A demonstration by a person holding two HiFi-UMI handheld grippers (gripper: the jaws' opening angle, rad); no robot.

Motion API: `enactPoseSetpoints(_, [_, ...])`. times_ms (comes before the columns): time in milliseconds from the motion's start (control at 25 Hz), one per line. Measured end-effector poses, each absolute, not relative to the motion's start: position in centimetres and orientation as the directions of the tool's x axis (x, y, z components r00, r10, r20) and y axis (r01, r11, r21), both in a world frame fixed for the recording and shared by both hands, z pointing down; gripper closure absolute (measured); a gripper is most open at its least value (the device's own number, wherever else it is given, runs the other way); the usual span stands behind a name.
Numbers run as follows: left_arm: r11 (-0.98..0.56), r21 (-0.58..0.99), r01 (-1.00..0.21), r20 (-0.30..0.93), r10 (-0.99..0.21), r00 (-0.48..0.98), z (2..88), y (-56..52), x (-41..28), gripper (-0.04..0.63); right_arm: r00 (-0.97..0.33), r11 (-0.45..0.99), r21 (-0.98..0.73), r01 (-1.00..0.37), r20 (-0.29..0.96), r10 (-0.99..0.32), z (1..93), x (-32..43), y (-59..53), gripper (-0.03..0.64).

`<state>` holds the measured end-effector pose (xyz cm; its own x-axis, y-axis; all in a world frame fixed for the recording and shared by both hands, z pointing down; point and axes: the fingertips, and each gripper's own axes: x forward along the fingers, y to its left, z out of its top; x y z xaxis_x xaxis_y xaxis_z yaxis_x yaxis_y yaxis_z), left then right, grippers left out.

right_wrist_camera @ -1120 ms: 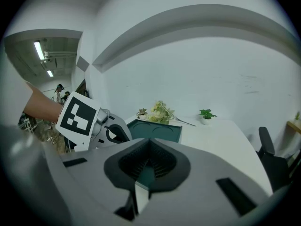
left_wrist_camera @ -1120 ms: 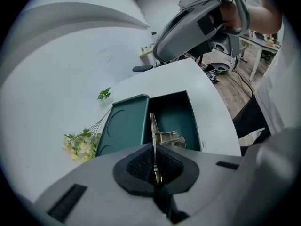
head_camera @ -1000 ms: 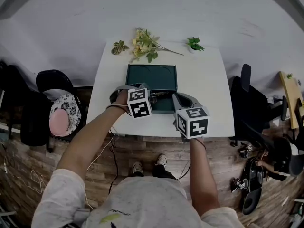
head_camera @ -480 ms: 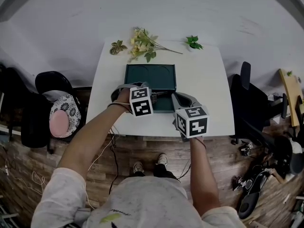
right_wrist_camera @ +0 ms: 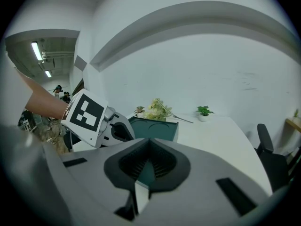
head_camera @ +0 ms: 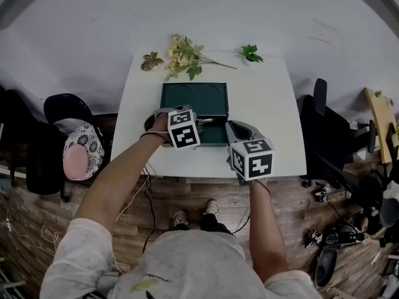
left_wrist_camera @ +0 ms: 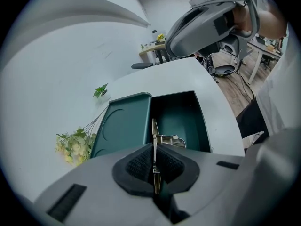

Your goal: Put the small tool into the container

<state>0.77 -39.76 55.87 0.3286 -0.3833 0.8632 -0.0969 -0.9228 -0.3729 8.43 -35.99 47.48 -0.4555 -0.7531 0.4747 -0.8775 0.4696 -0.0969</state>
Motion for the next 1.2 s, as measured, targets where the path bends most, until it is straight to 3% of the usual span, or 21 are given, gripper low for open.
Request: enactPoseSetpoints(1200, [-0.939, -0.293, -0.182, 0.861, -0.341, 0.376, 56.9, -38.1, 1.0, 0.529, -0.448, 0.46, -0.105, -0.882, 0.495, -0.745, 48.3, 8.3, -34.3, 0.612])
